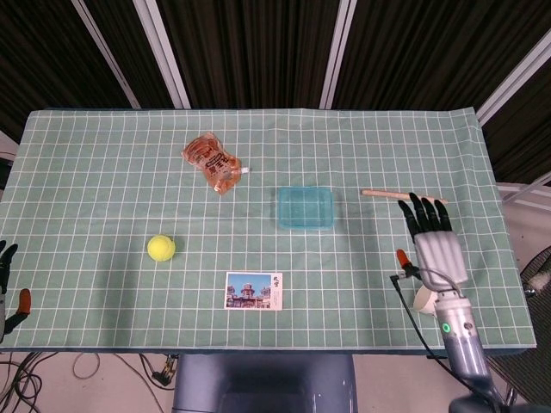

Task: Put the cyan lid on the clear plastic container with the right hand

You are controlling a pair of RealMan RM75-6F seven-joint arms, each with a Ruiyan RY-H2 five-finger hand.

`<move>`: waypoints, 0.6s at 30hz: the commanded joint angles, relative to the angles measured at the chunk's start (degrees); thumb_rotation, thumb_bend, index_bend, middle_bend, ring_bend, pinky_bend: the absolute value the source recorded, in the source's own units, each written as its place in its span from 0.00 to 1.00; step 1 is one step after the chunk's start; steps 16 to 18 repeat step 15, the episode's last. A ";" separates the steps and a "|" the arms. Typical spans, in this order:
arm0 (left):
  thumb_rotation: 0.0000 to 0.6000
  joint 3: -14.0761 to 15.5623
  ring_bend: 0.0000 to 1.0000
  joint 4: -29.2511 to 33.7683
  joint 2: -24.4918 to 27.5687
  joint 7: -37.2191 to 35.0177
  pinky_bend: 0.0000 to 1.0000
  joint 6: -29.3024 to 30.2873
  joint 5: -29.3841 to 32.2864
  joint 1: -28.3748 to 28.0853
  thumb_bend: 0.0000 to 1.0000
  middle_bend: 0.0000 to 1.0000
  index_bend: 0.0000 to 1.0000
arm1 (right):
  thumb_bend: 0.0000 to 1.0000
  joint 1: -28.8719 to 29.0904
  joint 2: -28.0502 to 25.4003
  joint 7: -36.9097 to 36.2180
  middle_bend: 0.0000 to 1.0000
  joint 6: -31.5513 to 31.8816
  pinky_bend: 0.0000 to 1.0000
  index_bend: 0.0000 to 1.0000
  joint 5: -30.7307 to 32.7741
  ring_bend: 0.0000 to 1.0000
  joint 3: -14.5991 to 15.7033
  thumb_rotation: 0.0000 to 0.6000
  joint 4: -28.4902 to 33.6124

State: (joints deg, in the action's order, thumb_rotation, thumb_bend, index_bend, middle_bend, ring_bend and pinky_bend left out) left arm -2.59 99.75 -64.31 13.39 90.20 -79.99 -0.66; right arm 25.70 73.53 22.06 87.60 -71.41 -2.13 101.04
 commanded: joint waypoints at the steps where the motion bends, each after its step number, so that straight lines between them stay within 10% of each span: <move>1: 1.00 0.33 0.00 0.10 0.00 0.11 0.00 0.53 -1.00 0.24 0.50 0.00 0.05 | 0.36 -7.22 -0.79 -4.37 0.00 6.44 0.00 0.06 -6.52 0.00 5.99 1.00 -1.93; 18: 1.00 1.84 0.00 0.47 -0.02 0.72 0.00 0.75 -3.49 1.16 0.50 0.00 0.05 | 0.36 -15.34 -1.35 -9.43 0.00 9.19 0.00 0.05 -13.35 0.00 8.82 1.00 -7.49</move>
